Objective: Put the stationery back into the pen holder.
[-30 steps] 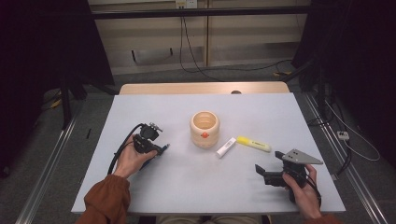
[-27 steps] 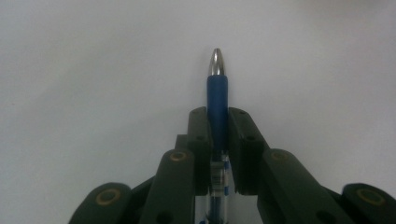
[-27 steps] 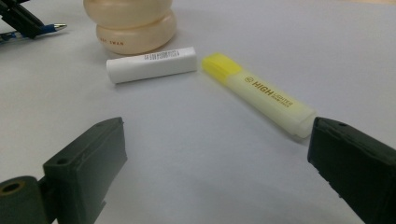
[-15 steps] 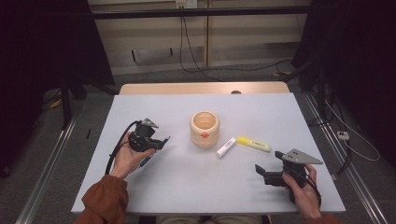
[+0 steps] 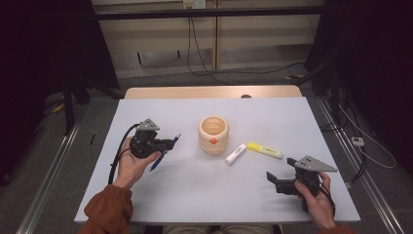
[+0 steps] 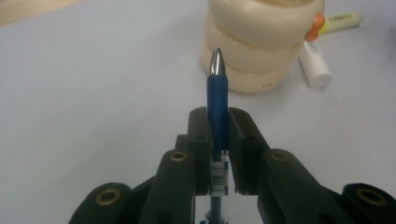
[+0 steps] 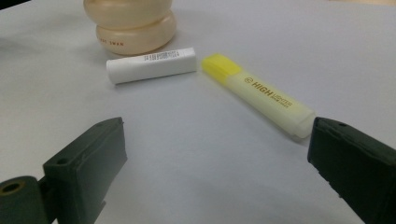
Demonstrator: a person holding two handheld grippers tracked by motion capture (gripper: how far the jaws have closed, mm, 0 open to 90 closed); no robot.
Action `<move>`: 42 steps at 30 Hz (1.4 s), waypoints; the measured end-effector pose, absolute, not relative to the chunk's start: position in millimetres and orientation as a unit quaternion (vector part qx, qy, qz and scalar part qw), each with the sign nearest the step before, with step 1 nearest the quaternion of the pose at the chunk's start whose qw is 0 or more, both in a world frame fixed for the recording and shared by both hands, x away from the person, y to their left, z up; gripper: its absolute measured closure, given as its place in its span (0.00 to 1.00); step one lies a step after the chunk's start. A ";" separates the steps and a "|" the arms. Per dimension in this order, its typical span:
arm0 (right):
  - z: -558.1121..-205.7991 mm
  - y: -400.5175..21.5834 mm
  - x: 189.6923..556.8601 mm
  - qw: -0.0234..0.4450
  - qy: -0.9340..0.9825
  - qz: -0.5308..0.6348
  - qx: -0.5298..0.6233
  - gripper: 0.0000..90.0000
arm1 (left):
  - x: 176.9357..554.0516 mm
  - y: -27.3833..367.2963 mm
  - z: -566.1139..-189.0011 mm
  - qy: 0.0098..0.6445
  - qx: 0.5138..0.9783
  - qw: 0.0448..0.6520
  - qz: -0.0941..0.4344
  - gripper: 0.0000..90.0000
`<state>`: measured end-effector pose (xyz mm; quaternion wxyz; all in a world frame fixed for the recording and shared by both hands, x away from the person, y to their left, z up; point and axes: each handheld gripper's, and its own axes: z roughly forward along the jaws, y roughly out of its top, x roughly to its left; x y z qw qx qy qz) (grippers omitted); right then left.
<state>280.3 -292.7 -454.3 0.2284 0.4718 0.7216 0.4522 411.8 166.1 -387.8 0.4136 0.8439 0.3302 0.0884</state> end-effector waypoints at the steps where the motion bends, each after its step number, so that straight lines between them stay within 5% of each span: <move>1: -454.3 -292.6 280.3 0.228 0.722 0.452 0.472 0.04 | 411.7 166.9 -386.6 0.330 0.842 0.416 0.091 0.89; 16: -454.0 -292.1 280.0 0.227 0.722 0.453 0.471 0.04 | 396.0 161.7 -369.7 0.309 0.810 0.480 0.137 0.89; 42: -454.6 -292.1 281.4 0.227 0.722 0.452 0.472 0.04 | 386.5 135.9 -339.3 0.278 0.773 0.554 0.137 0.89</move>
